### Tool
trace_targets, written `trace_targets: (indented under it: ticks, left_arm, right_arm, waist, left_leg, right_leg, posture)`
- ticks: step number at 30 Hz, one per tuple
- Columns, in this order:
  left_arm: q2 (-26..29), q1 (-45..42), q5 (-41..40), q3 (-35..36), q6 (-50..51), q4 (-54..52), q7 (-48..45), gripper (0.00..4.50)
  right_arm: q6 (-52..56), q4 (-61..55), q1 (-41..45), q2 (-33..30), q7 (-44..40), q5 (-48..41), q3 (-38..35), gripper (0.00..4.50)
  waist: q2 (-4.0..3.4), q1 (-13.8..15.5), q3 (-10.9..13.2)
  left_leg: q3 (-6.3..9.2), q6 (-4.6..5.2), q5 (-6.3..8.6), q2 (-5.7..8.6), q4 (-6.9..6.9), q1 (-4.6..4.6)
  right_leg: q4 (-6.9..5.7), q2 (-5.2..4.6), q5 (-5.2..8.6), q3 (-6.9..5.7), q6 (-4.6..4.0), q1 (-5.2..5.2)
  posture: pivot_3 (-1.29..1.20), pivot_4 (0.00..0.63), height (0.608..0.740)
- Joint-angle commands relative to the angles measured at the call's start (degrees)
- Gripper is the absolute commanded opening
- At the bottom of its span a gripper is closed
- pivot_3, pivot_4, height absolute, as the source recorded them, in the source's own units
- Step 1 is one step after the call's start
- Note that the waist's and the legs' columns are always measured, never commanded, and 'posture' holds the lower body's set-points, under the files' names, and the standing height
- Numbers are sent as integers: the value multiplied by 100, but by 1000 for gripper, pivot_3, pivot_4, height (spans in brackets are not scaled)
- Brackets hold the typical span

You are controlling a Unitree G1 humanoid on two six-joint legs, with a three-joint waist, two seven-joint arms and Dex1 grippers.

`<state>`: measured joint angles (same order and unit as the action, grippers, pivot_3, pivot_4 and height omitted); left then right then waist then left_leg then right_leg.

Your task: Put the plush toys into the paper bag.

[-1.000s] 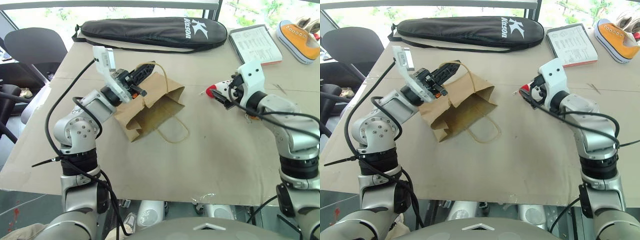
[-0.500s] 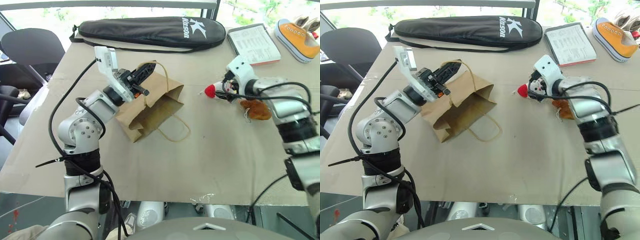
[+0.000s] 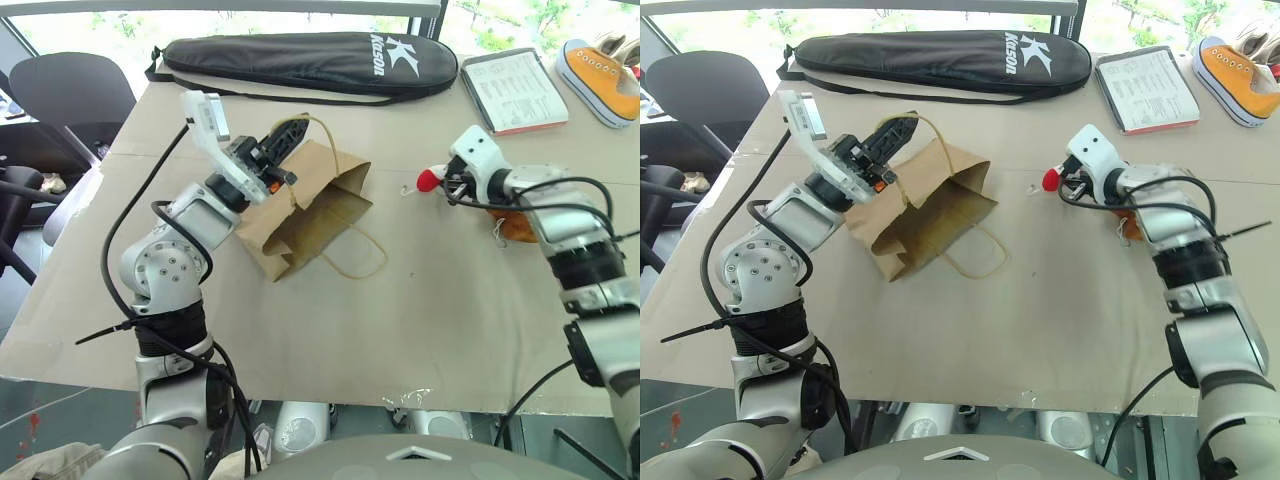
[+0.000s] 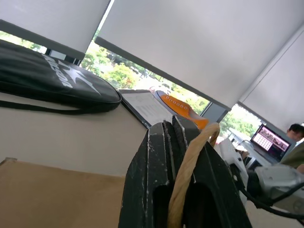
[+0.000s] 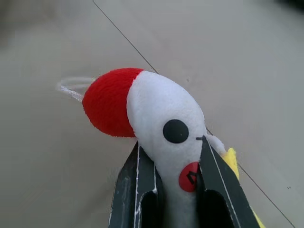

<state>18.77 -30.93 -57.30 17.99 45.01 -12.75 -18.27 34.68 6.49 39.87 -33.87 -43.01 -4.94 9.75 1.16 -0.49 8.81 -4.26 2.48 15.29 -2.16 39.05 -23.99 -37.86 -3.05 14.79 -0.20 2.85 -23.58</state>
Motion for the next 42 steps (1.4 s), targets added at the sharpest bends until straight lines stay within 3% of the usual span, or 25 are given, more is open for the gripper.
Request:
trace_targets:
  ticks: [1, 5, 11, 20, 24, 28, 33, 34, 42]
  left_arm:
    - [-131, -228, -407, 154, 74, 11, 237, 0]
    - [-339, -356, -576, 64, 137, 109, 409, 0]
    - [-583, -457, -843, -71, 267, -24, 702, 0]
    - [-670, -486, -1066, -125, 285, -109, 964, 0]
    - [-808, -461, -1017, -238, 207, -184, 1056, 0]
    - [-841, -282, -1001, -348, 222, -372, 1091, 0]
    - [-661, -75, -1057, -236, 203, -513, 1147, 0]
    - [-616, -57, -1046, -189, 176, -487, 1151, 0]
    - [-481, -42, -997, -68, 51, -315, 1101, 0]
  right_arm:
    - [340, -1656, -233, -159, -57, -367, -435, 84]
    - [924, -2788, -519, 2, 307, -280, -125, 84]
    - [1335, -3036, -354, 502, 866, 97, 574, 84]
    - [1489, -2160, 288, 1605, 1239, 330, 1354, 84]
    - [841, -1114, 339, 2291, 1123, 358, 1794, 84]
    - [-428, 197, 488, 2856, 920, 342, 1822, 1756]
    - [-1044, 231, 384, 2757, 1031, 501, 1531, 4111]
    - [-943, 0, 287, 2629, 966, 448, 1421, 4343]
    - [786, -2937, -934, 1249, 490, -344, 406, 4343]
  waist:
    - [0, -15, 0]
    - [0, -23, 0]
    - [0, -6, 0]
    - [0, -17, 0]
    - [0, -15, 0]
    - [1, -33, 0]
    - [1, -14, 0]
    - [1, -10, 0]
    - [1, 1, 0]
  left_leg:
    - [-1, 0, 0, -1, 0, 1]
    - [0, -2, -1, -4, 2, 6]
    - [-1, -2, -1, 1, 6, 6]
    - [0, -2, -1, 1, 7, 7]
    - [-1, -2, -1, 2, 6, 6]
    - [-2, -3, -2, 2, 6, 8]
    - [0, -3, -2, 1, 5, 7]
    - [1, -3, -2, 1, 6, 7]
    - [6, -3, -1, 0, 5, 3]
  right_leg:
    - [-1, 1, 0, 0, 0, 0]
    - [-6, 3, 0, 0, 0, 2]
    - [-6, 4, 0, 0, 0, 2]
    - [-7, 11, 0, 0, -1, 1]
    - [-5, 10, 0, -1, -1, 2]
    - [-5, 13, 0, 0, -1, 2]
    - [-6, 10, 0, -1, -1, 2]
    - [-6, 9, 0, -2, -1, 2]
    - [-5, 2, 1, -8, -1, 2]
  posture:
    - [0, 150, 740]
    - [0, 150, 740]
    - [0, 150, 740]
    - [0, 150, 740]
    - [0, 150, 740]
    - [0, 150, 740]
    - [0, 150, 740]
    - [0, 150, 740]
    - [0, 150, 740]
